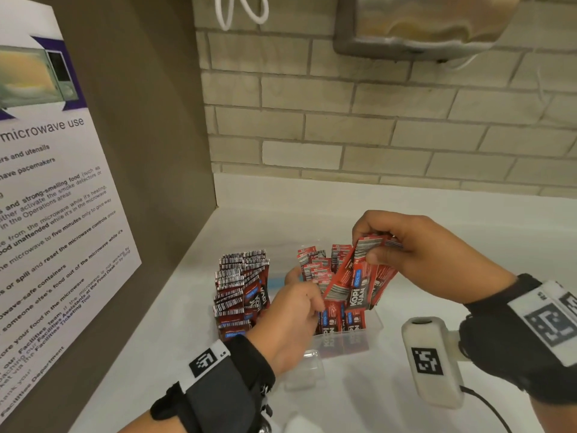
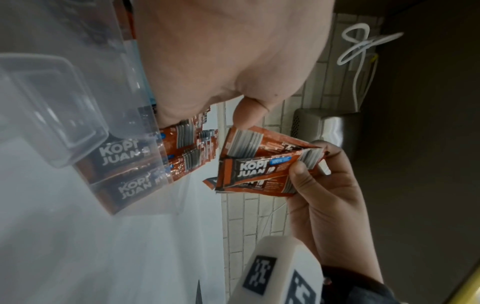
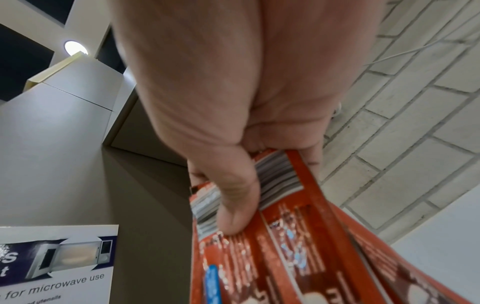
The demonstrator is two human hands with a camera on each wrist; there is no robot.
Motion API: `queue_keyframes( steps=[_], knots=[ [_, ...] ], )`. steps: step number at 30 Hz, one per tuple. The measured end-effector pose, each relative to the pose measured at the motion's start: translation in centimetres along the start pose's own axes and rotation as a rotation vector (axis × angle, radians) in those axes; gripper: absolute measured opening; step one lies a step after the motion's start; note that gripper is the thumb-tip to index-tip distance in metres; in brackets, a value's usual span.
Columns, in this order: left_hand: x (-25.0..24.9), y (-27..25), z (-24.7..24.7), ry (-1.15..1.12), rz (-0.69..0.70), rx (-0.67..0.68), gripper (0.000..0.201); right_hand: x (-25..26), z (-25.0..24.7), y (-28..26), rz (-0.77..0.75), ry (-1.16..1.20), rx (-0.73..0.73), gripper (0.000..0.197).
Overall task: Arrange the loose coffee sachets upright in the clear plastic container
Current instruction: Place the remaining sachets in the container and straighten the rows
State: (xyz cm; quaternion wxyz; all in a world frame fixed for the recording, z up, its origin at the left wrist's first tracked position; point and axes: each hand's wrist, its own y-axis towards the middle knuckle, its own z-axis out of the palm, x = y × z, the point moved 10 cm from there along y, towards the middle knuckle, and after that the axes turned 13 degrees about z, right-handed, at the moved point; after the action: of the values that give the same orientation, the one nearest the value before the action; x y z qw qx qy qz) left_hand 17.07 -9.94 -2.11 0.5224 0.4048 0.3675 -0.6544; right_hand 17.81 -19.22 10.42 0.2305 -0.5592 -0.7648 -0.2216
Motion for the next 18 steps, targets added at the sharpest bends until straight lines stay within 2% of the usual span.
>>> queue_keyframes(
  steps=[3, 7, 9, 12, 15, 18],
  knots=[
    [-1.4, -0.5, 0.5, 0.055, 0.055, 0.056, 0.061, 0.0, 0.2, 0.1, 0.015, -0.042, 0.024, 0.026],
    [-2.8, -0.3, 1.3, 0.095, 0.138, 0.161, 0.083, 1.0, 0.6, 0.4, -0.001, -0.112, 0.046, 0.023],
    [-3.8, -0.6, 1.8, 0.112, 0.215, 0.250, 0.082, 2.2, 0.6, 0.3, -0.027, -0.134, 0.065, 0.026],
    [-5.5, -1.0, 2.3, 0.218, 0.297, 0.339, 0.068, 4.4, 0.3, 0.0, -0.083, -0.109, 0.110, 0.027],
    [-6.4, -1.6, 2.8, 0.287, 0.293, 0.405, 0.046, 6.3, 0.5, -0.1, -0.118, -0.025, 0.193, 0.022],
    [-6.5, -2.3, 2.7, 0.182, 0.258, 0.407, 0.019, 7.5, 1.2, 0.1, -0.116, 0.117, 0.281, 0.020]
  ],
)
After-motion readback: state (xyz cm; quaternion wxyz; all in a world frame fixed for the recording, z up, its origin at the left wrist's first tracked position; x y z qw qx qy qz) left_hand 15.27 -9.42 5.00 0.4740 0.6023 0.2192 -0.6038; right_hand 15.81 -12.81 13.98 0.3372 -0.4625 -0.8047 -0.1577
